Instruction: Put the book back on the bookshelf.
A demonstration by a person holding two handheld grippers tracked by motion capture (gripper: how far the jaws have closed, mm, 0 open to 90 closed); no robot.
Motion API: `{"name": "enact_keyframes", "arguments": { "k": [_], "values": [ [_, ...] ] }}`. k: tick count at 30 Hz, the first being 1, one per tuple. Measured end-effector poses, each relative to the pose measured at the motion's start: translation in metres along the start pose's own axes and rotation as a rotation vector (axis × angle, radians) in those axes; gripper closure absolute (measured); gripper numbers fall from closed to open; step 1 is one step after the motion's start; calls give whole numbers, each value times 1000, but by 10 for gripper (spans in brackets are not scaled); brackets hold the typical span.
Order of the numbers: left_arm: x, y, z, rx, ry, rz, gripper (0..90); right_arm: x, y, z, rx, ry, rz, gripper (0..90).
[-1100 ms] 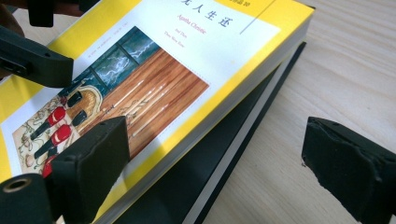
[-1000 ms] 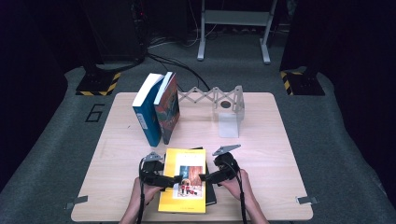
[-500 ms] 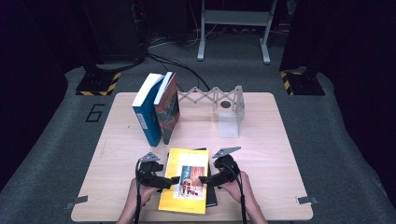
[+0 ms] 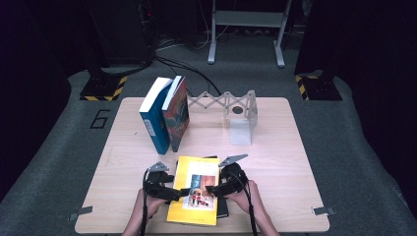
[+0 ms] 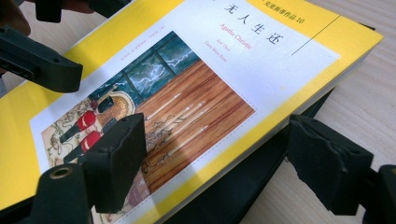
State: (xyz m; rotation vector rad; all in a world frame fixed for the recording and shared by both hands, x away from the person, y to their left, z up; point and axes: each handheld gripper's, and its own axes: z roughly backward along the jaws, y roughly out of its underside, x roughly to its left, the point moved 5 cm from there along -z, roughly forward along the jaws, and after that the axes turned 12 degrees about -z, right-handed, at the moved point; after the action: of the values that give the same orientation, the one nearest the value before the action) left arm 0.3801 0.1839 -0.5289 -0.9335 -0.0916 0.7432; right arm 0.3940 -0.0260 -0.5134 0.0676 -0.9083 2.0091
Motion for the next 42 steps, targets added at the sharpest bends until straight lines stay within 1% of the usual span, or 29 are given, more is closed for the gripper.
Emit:
{"name": "enact_keyframes", "arguments": {
  "k": [2, 6, 7, 9, 11, 13, 14, 15, 16, 17, 18, 19, 21, 22, 23, 24, 26, 28, 29, 30, 31, 32, 33, 35, 37, 38, 39, 41, 42],
  "values": [
    [2, 0, 0, -5, 11, 13, 50, -1, -2, 0, -9, 10, 5, 216],
    [5, 0, -2, -9, 39, 37, 59, 0, -6, -4, -20, 10, 9, 232],
    [6, 1, -2, -8, 43, 45, 63, 0, -7, -5, -16, 12, 23, 236],
    [8, 1, -2, -7, 33, 49, 64, 1, -11, -8, -7, 3, 23, 244],
    [10, 2, -2, 2, 38, 54, 66, 2, -14, -11, -9, 4, 28, 251],
    [14, 2, -2, 14, 26, 43, 70, 3, -17, -15, -13, -4, 18, 256],
    [14, 1, -2, 15, 17, 48, 73, 3, -19, -16, -11, -7, 23, 258],
    [16, 1, -1, 24, 12, 44, 76, 2, -21, -16, -3, 0, 38, 259],
    [17, 0, -1, 28, 9, 44, 75, 3, -22, -17, 1, -6, 25, 262],
    [18, 0, 0, 35, 11, 41, 76, 3, -23, -18, -7, 2, 22, 263],
    [20, -1, 0, 34, -1, 29, 76, 3, -23, -18, -1, 1, 29, 263],
    [21, -1, 1, 35, -14, 25, 75, 3, -23, -18, 6, 0, 24, 265],
    [23, -1, 3, 33, -29, 27, 75, 2, -23, -17, 7, -8, 33, 264],
    [24, -1, 3, 30, -31, 30, 76, 2, -23, -17, 1, -5, 26, 259],
    [25, -1, 3, 27, -44, 31, 73, 1, -23, -17, 0, -3, 28, 254],
    [25, -1, 3, 25, -48, 32, 66, 1, -23, -16, 1, 5, 10, 250],
    [26, -2, 5, 33, -59, 29, 65, -2, -24, -15, -8, 15, 31, 248],
    [26, -3, 6, 15, -103, 35, 64, -3, -24, -14, -8, 27, 22, 244],
    [26, -3, 7, 22, -117, 30, 61, -4, -25, -13, -8, 32, 26, 241],
    [27, -4, 8, 15, -140, 30, 55, -5, -25, -13, -13, 38, 26, 240],
    [26, -4, 8, 13, -151, 40, 56, -6, -26, -13, -26, 41, 34, 240],
    [26, -4, 8, 15, -162, 37, 55, -6, -26, -12, -25, 45, 31, 241],
    [25, -4, 9, 15, -165, 39, 53, -6, -25, -11, -14, 46, 29, 242],
    [25, -4, 11, 27, -180, 23, 55, -6, -26, -12, -19, 48, 17, 242],
    [26, -4, 11, 15, -194, 40, 58, -7, -27, -12, -16, 48, 21, 244],
    [26, -4, 11, 13, -192, 50, 58, -5, -28, -13, -15, 40, 5, 245],
    [28, -3, 12, 11, -191, 46, 58, -5, -28, -14, -5, 43, 1, 250],
    [30, -2, 13, 9, -180, 58, 66, -4, -28, -16, 6, 41, 10, 258],
    [31, -1, 14, 7, -174, 62, 68, -3, -28, -17, 10, 31, 18, 266]
  ]
}}
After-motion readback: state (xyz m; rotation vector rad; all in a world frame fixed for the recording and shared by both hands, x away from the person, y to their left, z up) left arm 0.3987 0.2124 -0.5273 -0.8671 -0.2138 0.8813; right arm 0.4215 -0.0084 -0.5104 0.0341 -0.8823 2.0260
